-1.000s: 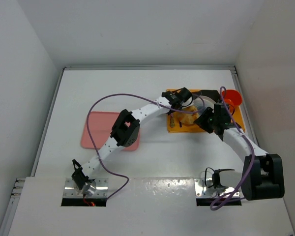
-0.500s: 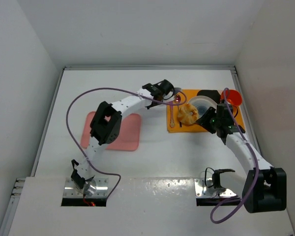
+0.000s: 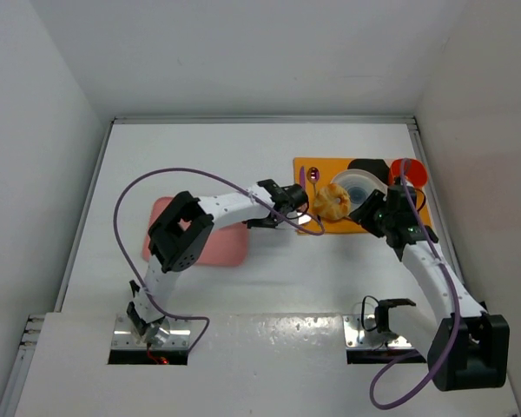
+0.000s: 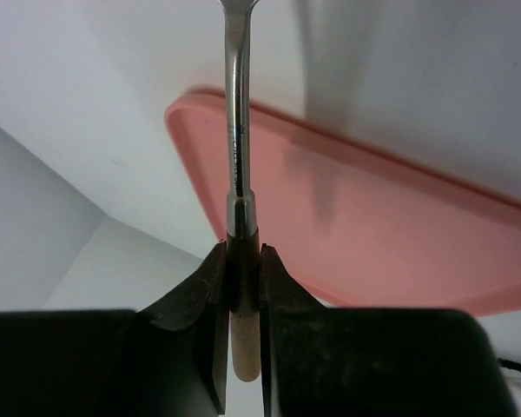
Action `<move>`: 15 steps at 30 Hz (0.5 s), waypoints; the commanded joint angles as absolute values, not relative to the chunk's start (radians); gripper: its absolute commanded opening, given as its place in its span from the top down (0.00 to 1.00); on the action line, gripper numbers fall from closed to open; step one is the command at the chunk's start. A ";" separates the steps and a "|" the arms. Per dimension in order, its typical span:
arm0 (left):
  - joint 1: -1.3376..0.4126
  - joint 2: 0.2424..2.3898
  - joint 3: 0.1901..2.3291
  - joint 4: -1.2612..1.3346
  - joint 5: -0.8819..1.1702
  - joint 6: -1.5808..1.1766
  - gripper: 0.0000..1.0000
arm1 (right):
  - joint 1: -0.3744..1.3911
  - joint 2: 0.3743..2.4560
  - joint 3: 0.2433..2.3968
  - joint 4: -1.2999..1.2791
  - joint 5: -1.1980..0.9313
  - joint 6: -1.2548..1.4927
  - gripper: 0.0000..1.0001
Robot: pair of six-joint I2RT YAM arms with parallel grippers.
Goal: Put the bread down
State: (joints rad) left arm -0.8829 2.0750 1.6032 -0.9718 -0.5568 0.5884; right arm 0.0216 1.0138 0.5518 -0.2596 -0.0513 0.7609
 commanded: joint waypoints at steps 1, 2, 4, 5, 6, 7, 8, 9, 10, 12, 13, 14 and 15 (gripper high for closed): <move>-0.885 2.085 1.692 -1.012 -0.569 0.552 1.00 | 0.011 0.979 0.542 -0.264 -0.032 0.747 0.56; -0.885 2.098 1.701 -1.012 -0.569 0.542 1.00 | 0.011 0.965 0.532 -0.264 -0.031 0.747 0.56; -0.885 2.109 1.713 -1.023 -0.569 0.541 1.00 | 0.009 0.957 0.528 -0.267 -0.025 0.750 0.56; -0.885 2.120 1.713 -1.023 -0.569 0.541 1.00 | 0.008 0.953 0.525 -0.267 -0.023 0.747 0.56; -0.885 2.134 1.724 -1.023 -0.569 0.532 1.00 | 0.008 0.950 0.520 -0.267 -0.020 0.747 0.56; -0.885 2.143 1.735 -1.023 -0.569 0.532 1.00 | 0.006 0.950 0.515 -0.268 -0.018 0.747 0.56; -0.885 2.143 1.764 -1.023 -0.554 0.522 1.00 | 0.008 0.945 0.512 -0.267 -0.018 0.747 0.56; -0.885 2.158 1.781 -1.035 -0.554 0.509 1.00 | 0.008 0.943 0.511 -0.265 -0.018 0.747 0.56; -0.885 2.167 1.796 -1.035 -0.542 0.509 1.00 | 0.008 0.943 0.508 -0.267 -0.020 0.749 0.56; -0.885 2.177 1.821 -1.057 -0.532 0.495 1.00 | 0.008 0.945 0.509 -0.270 -0.021 0.744 0.56; -0.885 2.177 1.821 -1.057 -0.532 0.495 1.00 | 0.005 0.943 0.511 -0.275 -0.021 0.746 0.56; -0.885 2.177 1.821 -1.057 -0.532 0.495 1.00 | 0.005 0.943 0.508 -0.272 -0.021 0.747 0.56; -0.885 2.186 1.830 -1.057 -0.532 0.495 1.00 | 0.005 0.942 0.506 -0.272 -0.020 0.747 0.56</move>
State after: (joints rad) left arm -0.8829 2.1792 1.7870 -1.0546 -0.5446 0.5308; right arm 0.0120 0.9596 0.5106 -0.2855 -0.0330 0.7589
